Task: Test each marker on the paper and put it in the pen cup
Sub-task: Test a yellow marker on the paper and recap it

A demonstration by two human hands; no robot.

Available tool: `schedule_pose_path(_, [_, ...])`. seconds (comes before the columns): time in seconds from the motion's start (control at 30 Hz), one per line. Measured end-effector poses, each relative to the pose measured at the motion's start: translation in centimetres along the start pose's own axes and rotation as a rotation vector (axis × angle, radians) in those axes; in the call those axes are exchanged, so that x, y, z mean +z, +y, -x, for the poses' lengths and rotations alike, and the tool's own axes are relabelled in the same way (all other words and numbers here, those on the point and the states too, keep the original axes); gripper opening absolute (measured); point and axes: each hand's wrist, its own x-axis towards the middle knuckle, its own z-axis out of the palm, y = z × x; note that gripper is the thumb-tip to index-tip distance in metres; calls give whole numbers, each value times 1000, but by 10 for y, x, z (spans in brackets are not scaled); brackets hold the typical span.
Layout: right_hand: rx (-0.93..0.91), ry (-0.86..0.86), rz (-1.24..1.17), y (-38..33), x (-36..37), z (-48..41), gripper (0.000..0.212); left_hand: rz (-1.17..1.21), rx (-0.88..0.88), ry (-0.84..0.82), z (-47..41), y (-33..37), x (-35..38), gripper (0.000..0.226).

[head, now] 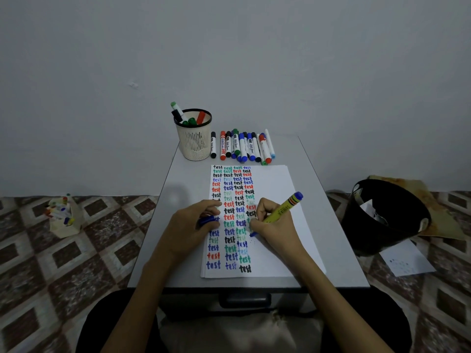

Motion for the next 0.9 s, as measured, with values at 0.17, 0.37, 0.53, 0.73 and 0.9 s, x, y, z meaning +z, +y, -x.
schedule_pose_path(0.17, [24, 36, -31, -2, -3, 0, 33, 6, -5, -1, 0, -1, 1, 38])
schedule_pose_path(0.37, [-4, 32, -8, -2, -1, 2, 37, 16, -4, -3, 0, -3, 1, 36])
schedule_pose_path(0.53, [22, 4, -1, -2, -2, 2, 33, 15, -7, -4, 0, -2, 1, 39])
schedule_pose_path(0.73, [-7, 52, -2, -4, -4, 4, 30, 21, 4, -2, 1, -1, 1, 38])
schedule_pose_path(0.9, [23, 0, 6, -7, -3, 5, 39, 24, 8, -3, 1, -2, 0, 37])
